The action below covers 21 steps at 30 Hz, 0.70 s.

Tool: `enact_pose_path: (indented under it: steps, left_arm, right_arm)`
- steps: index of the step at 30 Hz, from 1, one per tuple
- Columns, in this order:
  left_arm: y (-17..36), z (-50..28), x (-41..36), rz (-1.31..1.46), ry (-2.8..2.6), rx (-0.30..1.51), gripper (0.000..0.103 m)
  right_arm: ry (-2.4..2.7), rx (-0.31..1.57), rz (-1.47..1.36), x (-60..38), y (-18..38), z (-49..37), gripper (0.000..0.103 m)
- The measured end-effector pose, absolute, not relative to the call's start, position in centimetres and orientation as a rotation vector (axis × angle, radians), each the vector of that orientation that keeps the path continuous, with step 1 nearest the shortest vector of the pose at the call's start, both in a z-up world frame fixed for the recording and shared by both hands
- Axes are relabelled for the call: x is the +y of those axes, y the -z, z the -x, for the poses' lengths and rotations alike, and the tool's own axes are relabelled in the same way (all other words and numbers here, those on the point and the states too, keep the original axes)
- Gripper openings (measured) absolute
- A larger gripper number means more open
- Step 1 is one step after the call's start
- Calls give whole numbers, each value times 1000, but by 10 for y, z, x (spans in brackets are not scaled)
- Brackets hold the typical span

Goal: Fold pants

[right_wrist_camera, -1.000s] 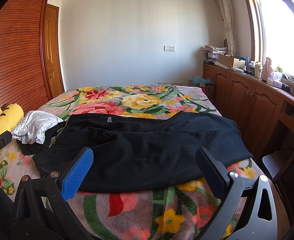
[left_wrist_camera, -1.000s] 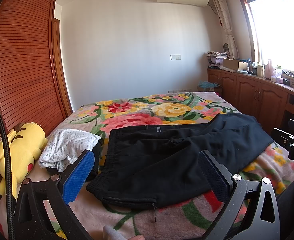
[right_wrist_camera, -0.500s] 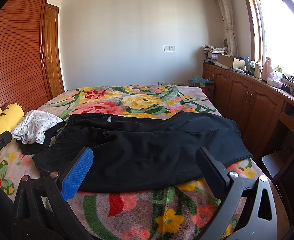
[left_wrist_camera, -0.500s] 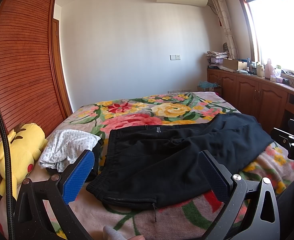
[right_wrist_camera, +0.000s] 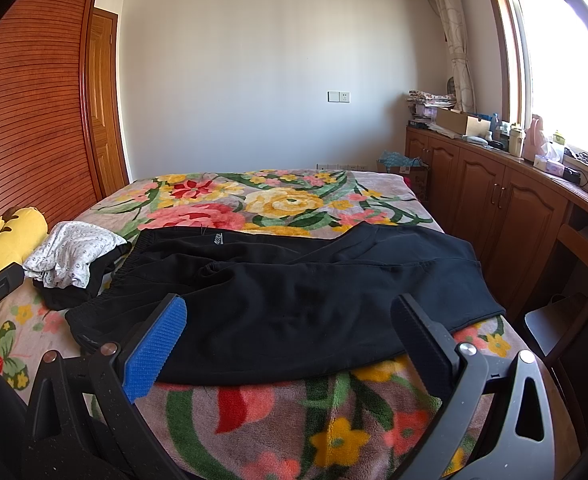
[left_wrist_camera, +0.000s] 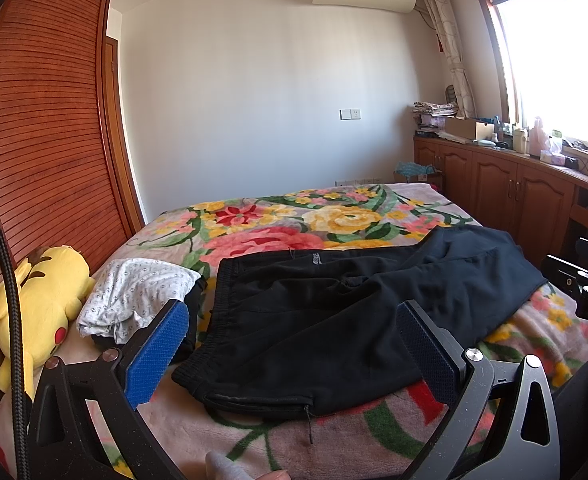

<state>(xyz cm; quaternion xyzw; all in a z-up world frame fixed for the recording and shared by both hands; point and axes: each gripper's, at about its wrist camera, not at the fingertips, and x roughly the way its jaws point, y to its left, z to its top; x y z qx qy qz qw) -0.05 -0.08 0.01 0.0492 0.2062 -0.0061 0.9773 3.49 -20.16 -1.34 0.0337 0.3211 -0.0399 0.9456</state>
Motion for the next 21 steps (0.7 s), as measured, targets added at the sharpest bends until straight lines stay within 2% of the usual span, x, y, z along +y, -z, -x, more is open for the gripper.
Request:
enact_pose_path:
  steps: [11, 21]
  left_arm:
    - [-4, -11, 13, -54, 46, 444, 103]
    - [-9, -51, 36, -127, 51, 484, 103]
  right_arm:
    - [66, 677, -63, -194, 21, -45, 102]
    - [12, 717, -47, -183, 34, -71, 102]
